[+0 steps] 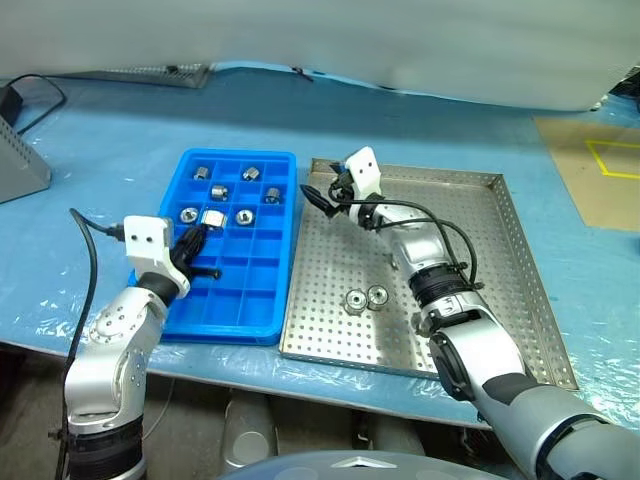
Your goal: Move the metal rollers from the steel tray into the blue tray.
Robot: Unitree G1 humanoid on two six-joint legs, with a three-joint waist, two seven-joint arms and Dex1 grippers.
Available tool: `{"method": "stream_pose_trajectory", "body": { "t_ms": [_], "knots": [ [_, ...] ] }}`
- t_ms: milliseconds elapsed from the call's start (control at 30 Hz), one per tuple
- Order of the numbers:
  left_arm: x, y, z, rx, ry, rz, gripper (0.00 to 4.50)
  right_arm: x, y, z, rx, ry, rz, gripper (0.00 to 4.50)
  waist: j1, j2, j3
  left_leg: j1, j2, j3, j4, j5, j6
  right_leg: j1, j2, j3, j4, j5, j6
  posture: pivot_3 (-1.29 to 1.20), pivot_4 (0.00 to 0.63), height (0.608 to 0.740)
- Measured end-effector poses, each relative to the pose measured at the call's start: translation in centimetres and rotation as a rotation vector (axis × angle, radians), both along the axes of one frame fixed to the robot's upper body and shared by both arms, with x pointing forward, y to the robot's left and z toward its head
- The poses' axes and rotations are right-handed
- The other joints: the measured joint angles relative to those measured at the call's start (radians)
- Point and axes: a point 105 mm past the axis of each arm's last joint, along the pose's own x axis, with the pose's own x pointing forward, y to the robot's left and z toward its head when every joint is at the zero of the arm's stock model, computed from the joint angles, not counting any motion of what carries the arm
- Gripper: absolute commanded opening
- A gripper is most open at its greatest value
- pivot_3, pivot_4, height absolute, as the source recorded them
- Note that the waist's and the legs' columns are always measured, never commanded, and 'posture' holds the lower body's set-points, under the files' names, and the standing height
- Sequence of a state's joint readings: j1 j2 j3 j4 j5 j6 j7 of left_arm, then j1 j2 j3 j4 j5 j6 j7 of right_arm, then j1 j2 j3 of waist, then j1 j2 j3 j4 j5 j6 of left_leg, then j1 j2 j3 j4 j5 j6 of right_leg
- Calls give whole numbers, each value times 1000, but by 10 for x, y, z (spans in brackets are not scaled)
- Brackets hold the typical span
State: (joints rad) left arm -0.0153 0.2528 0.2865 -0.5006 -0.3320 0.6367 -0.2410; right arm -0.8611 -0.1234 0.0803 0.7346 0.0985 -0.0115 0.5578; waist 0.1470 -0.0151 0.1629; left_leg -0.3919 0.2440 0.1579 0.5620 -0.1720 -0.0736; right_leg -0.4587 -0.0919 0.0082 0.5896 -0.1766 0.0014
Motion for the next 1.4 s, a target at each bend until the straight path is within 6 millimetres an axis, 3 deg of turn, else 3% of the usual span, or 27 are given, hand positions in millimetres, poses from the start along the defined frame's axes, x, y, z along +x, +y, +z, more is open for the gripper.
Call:
{"method": "stream_pose_trajectory", "body": {
  "t_ms": [200, 233, 367, 400, 500, 633, 833, 1033, 1233, 1400],
  "knots": [
    [-1, 11, -17, 20, 64, 75, 29, 0, 0, 0, -6, -5, 5, 4500, 6, 0, 0, -4, 1, -8, 1, 2, -3, 0, 1, -6, 0, 0, 0, 354, 150, 740],
    [0, 11, -19, 19, 71, 75, 554, 0, 0, 0, -7, -5, 4, 4500, 6, 0, 0, -4, 0, -8, 1, 2, -3, 0, 1, -7, 1, 0, 0, 338, 150, 740],
    [15, 3, -16, -22, 65, 26, 1695, -1, -5, 0, -14, -13, -6, 4500, 8, 0, 0, -4, 0, -9, 2, 3, -4, 0, 0, -7, 3, 0, 0, 276, 150, 740],
    [18, -1, -11, -39, 51, 0, 1695, -1, -7, 0, -15, -15, -9, 4500, 6, 0, 0, -4, 0, -9, 2, 4, -6, 1, 0, -7, 3, 0, 0, 259, 150, 740],
    [34, -22, 11, -118, -12, -175, 1695, -1, -21, 2, -25, -29, -48, 4500, 6, 0, 0, -4, 0, -9, 3, 6, -8, 0, 0, -6, 6, 0, 0, 147, 150, 740],
    [53, -53, 35, -114, -62, -458, 1695, -12, -60, 8, -27, -33, -108, 4500, 0, 0, 0, -1, -1, -9, 4, 7, -9, 1, 0, -4, 10, 0, 0, -15, 150, 740],
    [81, -110, 37, -87, -42, -820, 1695, -44, -121, 3, -63, -1, -272, 4500, -50, 0, 0, 5, -4, -7, 4, 10, -9, 3, 0, 2, 13, 0, 1, -209, 150, 740],
    [105, -178, 28, -119, -3, -1018, 1695, -73, -182, 5, -71, 4, -547, 4500, -112, 0, 0, 9, -6, -4, 4, 11, -9, 4, 2, 11, 14, 1, 4, -359, 150, 740],
    [104, -211, 15, -100, 60, -1126, 1695, -94, -196, 1, -88, 25, -640, 4500, -171, 0, 0, 8, -6, 1, 3, 9, -7, 3, 4, 16, 13, 2, 4, -451, 150, 740],
    [99, -213, 9, -36, 100, -1199, 1695, -104, -200, -2, -102, 37, -679, 4500, -183, 0, 0, 10, -6, 2, 5, 5, -1, 3, 3, 18, 10, 1, 6, -470, 150, 740]
  ]
}}
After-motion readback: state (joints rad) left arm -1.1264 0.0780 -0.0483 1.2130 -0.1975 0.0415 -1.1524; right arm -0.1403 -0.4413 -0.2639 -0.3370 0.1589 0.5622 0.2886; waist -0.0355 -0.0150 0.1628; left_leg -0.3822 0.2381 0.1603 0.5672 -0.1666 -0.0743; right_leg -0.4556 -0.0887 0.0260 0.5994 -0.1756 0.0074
